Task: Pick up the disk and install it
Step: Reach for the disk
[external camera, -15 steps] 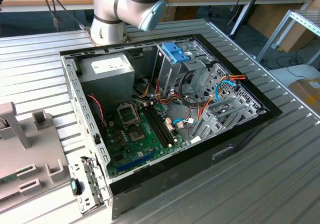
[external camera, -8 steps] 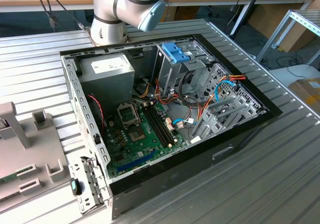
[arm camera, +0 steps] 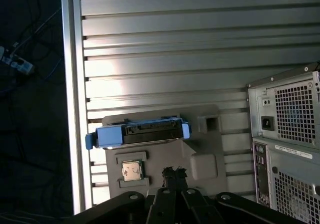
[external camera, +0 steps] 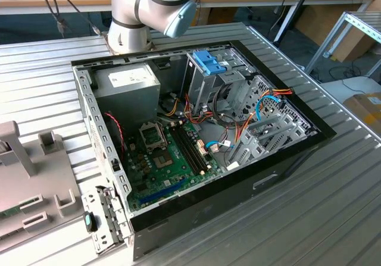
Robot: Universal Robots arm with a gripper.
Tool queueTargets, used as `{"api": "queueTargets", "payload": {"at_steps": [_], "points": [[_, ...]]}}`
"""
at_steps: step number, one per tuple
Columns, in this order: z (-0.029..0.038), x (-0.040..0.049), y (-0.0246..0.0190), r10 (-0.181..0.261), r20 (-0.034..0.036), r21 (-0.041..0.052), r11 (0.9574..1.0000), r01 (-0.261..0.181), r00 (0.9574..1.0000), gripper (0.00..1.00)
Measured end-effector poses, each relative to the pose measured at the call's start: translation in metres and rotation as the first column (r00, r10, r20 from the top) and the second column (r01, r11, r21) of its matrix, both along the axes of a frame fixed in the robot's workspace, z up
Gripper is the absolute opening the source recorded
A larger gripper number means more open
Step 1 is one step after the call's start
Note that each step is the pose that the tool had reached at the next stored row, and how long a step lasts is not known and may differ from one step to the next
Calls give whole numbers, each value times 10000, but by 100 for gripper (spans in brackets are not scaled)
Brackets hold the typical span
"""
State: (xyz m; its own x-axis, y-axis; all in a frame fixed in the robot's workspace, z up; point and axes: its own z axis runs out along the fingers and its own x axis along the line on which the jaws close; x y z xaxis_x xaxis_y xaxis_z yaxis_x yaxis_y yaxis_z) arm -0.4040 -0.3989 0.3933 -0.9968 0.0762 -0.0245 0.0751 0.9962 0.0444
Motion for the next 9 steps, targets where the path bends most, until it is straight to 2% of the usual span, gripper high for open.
{"api": "queueTargets", "payload": {"at_steps": [5,9], "points": [[0,-68,0,0,0,0,10000,0,10000,11],[0,-204,0,0,0,0,10000,0,10000,11]]}}
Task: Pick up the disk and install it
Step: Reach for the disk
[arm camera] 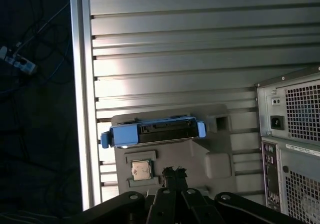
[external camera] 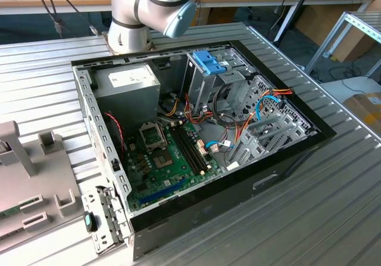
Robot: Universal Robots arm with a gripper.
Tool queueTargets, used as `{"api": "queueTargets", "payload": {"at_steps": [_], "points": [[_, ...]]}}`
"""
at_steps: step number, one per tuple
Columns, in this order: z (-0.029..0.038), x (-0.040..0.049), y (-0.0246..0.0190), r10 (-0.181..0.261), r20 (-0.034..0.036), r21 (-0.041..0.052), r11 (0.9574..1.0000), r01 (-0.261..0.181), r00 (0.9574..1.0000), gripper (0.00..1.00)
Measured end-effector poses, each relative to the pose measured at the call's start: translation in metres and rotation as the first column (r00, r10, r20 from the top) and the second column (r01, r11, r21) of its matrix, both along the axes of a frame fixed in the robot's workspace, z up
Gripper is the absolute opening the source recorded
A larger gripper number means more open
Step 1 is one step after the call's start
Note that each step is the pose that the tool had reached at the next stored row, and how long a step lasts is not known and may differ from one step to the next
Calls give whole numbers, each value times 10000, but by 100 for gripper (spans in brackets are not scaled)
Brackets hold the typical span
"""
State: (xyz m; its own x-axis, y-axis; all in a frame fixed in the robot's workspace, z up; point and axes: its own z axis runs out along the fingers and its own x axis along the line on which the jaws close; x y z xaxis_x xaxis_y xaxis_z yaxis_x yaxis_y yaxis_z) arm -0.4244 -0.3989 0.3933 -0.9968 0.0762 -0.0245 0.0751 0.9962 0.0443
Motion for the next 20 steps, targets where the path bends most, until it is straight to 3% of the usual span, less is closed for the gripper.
{"api": "queueTargets", "payload": {"at_steps": [10,12,20], "points": [[0,-342,0,0,0,0,10000,0,10000,11],[0,-464,0,-1,0,0,10000,1,10000,11],[0,-720,0,0,-1,0,10000,0,10000,11]]}}
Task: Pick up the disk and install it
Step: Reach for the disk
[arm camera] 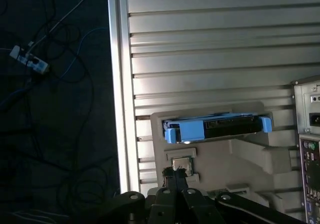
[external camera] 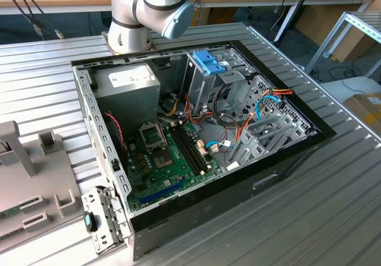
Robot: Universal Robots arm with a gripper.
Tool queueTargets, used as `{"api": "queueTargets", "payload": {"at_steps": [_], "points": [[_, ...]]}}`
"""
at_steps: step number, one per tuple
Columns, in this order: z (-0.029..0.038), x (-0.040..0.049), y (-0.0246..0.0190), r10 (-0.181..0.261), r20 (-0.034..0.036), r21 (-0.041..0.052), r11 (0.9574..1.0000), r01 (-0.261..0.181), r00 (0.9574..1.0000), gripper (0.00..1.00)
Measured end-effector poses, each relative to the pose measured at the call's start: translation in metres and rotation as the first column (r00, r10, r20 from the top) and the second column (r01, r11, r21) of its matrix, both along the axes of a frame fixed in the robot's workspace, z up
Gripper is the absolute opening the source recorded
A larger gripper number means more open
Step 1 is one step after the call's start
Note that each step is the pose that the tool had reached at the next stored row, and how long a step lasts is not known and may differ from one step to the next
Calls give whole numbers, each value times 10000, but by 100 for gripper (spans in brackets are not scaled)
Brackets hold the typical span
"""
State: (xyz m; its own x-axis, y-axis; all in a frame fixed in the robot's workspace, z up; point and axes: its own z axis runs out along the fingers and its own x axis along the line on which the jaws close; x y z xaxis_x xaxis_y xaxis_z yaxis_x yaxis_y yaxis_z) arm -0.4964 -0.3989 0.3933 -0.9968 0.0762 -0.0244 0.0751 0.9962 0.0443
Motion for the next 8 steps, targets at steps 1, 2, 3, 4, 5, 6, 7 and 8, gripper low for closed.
{"api": "queueTargets", "payload": {"at_steps": [1,2,3,4,5,6,7,8], "points": [[-1,-69,0,0,1,1,10000,0,10000,11],[0,-112,0,0,0,0,10000,0,10000,11],[0,-151,0,0,1,0,10000,0,10000,11],[-1,-178,0,-1,1,1,10000,1,10000,11],[-1,-208,0,-1,1,0,10000,1,10000,11],[-1,-229,0,-1,2,1,10000,1,10000,11],[0,-232,0,0,1,0,10000,0,10000,11],[0,-232,0,1,1,0,10000,-1,10000,11]]}}
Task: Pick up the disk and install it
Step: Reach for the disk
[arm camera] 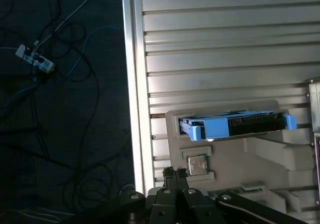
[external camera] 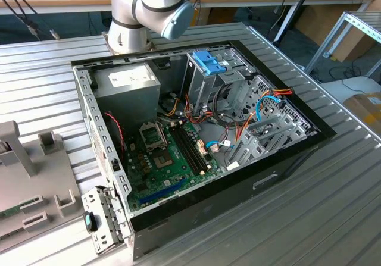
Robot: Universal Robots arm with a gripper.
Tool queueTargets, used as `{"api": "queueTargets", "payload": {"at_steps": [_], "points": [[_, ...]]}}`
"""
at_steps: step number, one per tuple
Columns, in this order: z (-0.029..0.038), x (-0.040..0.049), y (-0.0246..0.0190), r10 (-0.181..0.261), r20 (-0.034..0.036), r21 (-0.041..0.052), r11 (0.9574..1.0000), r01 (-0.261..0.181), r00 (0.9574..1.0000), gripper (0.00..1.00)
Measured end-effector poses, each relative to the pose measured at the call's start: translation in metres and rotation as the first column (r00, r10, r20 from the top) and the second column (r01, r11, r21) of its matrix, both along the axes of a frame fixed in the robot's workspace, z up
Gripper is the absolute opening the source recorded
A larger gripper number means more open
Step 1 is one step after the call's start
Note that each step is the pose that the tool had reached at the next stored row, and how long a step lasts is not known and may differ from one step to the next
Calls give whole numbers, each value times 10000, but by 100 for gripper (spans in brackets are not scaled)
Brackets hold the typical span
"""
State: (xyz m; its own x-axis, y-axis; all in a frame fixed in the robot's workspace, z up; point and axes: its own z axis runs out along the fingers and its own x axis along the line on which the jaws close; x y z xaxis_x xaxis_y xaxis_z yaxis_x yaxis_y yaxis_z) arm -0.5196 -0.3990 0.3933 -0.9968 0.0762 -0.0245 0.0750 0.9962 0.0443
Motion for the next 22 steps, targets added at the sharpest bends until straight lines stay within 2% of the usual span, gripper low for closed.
{"api": "queueTargets", "payload": {"at_steps": [2,6,8,9,14,16,17,19,22], "points": [[-1,33,0,0,0,0,10000,0,10000,11],[-4,194,0,-1,-8,0,10000,1,10000,11],[-7,351,0,0,-17,-1,10000,0,10000,11],[-8,384,0,0,-18,0,10000,0,10000,11],[-9,407,4,-2,-19,0,10000,2,10000,11],[-8,411,38,1,-21,-2,10000,-1,10000,11],[-8,421,73,2,-20,-1,10000,-2,10000,11],[-10,483,110,3,-20,-1,10000,-3,10000,11],[-23,611,206,13,-19,0,10000,-13,10000,11]]}}
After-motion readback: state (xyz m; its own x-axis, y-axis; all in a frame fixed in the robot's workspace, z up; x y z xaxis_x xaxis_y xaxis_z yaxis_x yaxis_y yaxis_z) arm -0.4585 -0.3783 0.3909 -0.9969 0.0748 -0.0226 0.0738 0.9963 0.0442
